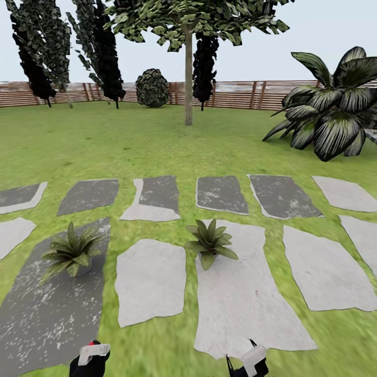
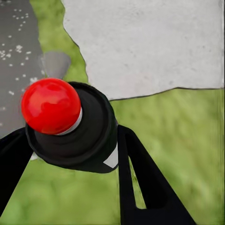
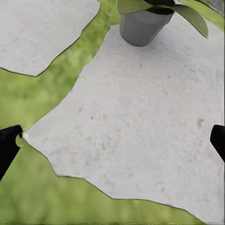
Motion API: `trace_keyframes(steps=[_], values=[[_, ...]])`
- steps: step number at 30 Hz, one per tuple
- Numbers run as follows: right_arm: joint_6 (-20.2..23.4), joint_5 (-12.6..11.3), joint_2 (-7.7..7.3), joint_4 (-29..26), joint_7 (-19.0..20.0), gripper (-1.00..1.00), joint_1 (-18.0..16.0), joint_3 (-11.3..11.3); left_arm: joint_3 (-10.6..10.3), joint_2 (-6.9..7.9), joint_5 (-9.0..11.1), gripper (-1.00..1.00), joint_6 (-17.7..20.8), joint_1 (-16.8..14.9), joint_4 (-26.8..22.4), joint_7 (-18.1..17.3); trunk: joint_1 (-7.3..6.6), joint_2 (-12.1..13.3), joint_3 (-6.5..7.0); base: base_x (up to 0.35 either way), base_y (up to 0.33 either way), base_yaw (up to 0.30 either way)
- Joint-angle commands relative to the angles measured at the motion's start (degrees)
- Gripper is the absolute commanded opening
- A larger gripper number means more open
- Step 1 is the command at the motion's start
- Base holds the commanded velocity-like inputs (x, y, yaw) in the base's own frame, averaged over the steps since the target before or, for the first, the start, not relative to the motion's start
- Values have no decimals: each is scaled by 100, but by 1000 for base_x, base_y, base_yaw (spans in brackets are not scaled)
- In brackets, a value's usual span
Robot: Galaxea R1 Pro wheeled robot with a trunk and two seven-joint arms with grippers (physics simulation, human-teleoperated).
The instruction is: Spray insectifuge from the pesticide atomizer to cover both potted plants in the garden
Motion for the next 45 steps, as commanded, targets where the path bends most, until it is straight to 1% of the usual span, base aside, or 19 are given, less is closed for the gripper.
trace_keyframes(steps=[1, 12, 20, 26, 27, 28, 31, 32, 33, 34, 36, 38, 39, 40, 41, 42, 43, 45], values=[[-3, 60, 2, 9, -56, 100, -5, 3, 38, 0, 47, -100, -9, -2, 3, -61, -1, -2, -5, 0, 0, -295], [-3, 64, 2, 9, -56, 100, -5, 3, 38, 0, 46, -100, -10, -2, 3, -61, -1, -2, -5, 0, -6, -296], [-3, 67, 2, 9, -56, 100, -5, 3, 38, 0, 46, -100, -10, -2, 3, -61, -1, -2, -5, 0, -247, -293], [-3, 53, 2, 1, -77, 100, -5, -10, 38, 0, 46, -100, -10, -2, -2, -61, -1, -2, -5, 0, -247, -56], [-3, 18, 2, -4, -79, 100, -5, -48, 41, 4, 46, -100, -9, -2, -4, -61, -1, -2, -5, 0, -83, -5], [-1, -237, 1, -42, -82, 100, -5, -403, 40, 19, 46, -100, -7, -2, -20, -64, -1, -2, -5, 0, -22, -1], [4, -381, -7, -139, -85, 100, -5, -787, 31, 24, 23, -100, -6, -5, -41, -79, -1, -2, -5, 0, -10, -1], [23, -422, -15, -509, -77, 100, 0, -1015, -10, 90, -11, -100, 28, -29, -189, -135, -1, -2, -5, 0, -1, 0], [37, -426, -26, -712, -65, 100, 2, -1052, -35, 149, -72, -100, 60, -38, -284, -163, -1, -2, -5, 0, 0, 0], [43, -429, -28, -780, -58, 100, 3, -1062, -57, 186, -161, -100, 79, -47, -310, -174, -1, -2, -5, 0, 0, 0], [199, -429, -31, -864, -40, 100, -26, -1073, -162, 307, -578, -100, 183, -65, -347, -208, -1, -2, -5, 0, 0, 0], [668, -431, -32, -905, -17, 100, -131, -1072, -224, 374, -979, -100, 352, -86, -362, -280, -1, -2, -5, 0, 0, 0], [1287, -432, -33, -1004, 124, 100, -313, -1065, -251, 402, -1350, -100, 590, -114, -374, -490, -1, -2, -5, 0, 0, 0], [1545, -431, -33, -1067, 275, 100, -389, -1064, -258, 409, -1515, -100, 717, -132, -392, -680, -1, -2, -5, 0, 0, 0], [1836, -423, -33, -1187, 591, 100, -463, -1062, -265, 415, -1762, -100, 908, -202, -470, -1079, -1, -2, -5, 0, 0, 0], [1959, -417, -33, -1268, 828, 100, -492, -1058, -267, 421, -1926, -100, 1041, -265, -552, -1406, -1, -2, -5, 0, 0, 0], [2065, -409, -42, -1375, 1184, 100, -516, -1055, -268, 426, -2154, -100, 1251, -366, -687, -1937, -1, -2, -5, 0, 0, 0], [2131, -397, -104, -1469, 1588, 100, -536, -1053, -269, 429, -2388, -100, 1540, -498, -866, -2578, -1, -2, -5, 0, 0, 0]])
